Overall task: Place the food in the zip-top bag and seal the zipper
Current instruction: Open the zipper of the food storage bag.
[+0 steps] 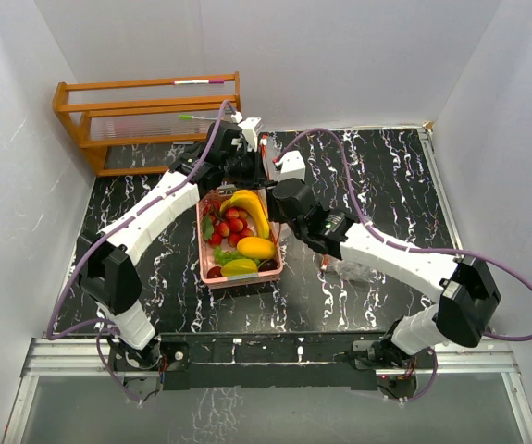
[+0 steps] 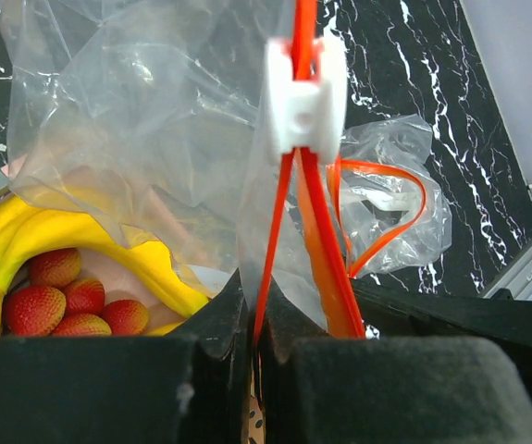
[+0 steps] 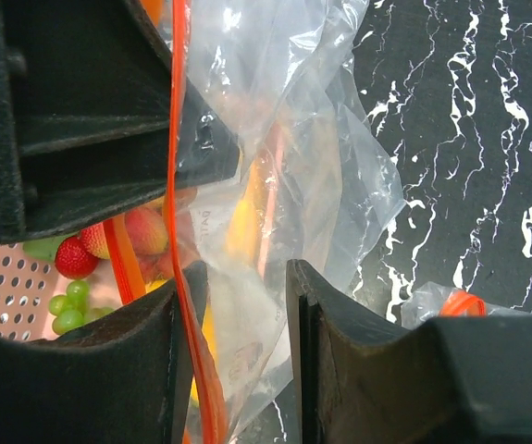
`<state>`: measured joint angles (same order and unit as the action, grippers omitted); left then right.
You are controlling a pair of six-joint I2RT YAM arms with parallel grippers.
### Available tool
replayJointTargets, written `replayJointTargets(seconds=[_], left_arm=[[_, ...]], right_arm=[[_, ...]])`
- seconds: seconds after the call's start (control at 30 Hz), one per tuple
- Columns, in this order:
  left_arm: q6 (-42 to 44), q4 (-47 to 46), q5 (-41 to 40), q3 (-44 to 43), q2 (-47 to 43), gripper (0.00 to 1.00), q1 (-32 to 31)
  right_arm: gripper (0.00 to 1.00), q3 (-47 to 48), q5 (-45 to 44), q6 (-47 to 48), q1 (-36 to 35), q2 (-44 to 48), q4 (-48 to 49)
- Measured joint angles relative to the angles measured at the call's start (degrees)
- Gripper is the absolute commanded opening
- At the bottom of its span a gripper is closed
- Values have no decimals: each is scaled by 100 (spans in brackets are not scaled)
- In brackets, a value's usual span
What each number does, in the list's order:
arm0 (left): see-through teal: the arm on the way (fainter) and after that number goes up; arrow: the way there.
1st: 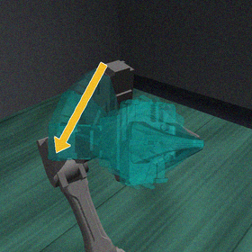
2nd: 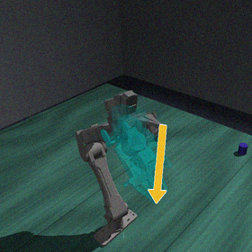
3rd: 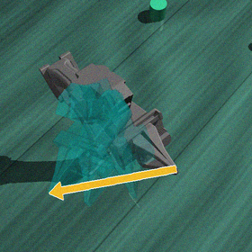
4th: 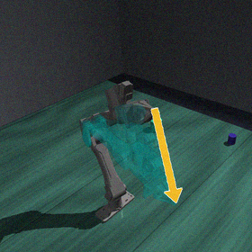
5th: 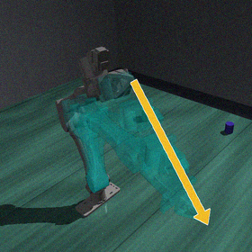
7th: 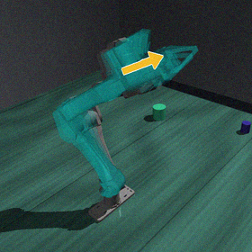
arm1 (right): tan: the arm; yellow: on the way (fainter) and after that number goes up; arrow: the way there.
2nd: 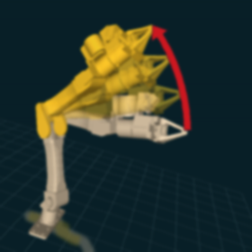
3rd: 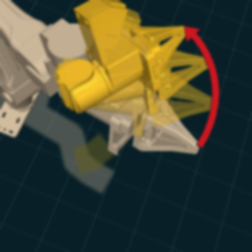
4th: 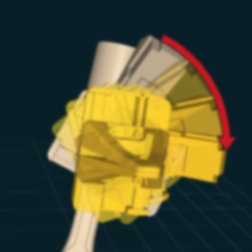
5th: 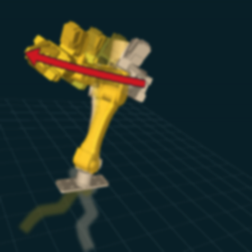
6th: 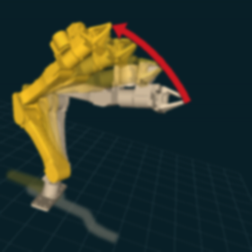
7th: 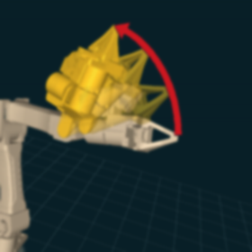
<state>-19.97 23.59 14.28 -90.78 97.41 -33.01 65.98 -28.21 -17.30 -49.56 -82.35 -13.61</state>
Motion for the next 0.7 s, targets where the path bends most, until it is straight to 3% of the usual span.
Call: replayJointTargets(seconds=[0.23, 0.5, 0.7], left_arm=[[35, -81, 216, 393, -208, 0, 0], [428, 144, 367, 1270, -1062, 0, 0], [778, 518, 380, 1408, -1930, 0, -42]], right_arm=[[9, -26, -625, -52, -22, -92, 68], [8, -402, -1843, -44, 33, 186, 236], [8, -857, -2417, -146, 282, 737, 369]])
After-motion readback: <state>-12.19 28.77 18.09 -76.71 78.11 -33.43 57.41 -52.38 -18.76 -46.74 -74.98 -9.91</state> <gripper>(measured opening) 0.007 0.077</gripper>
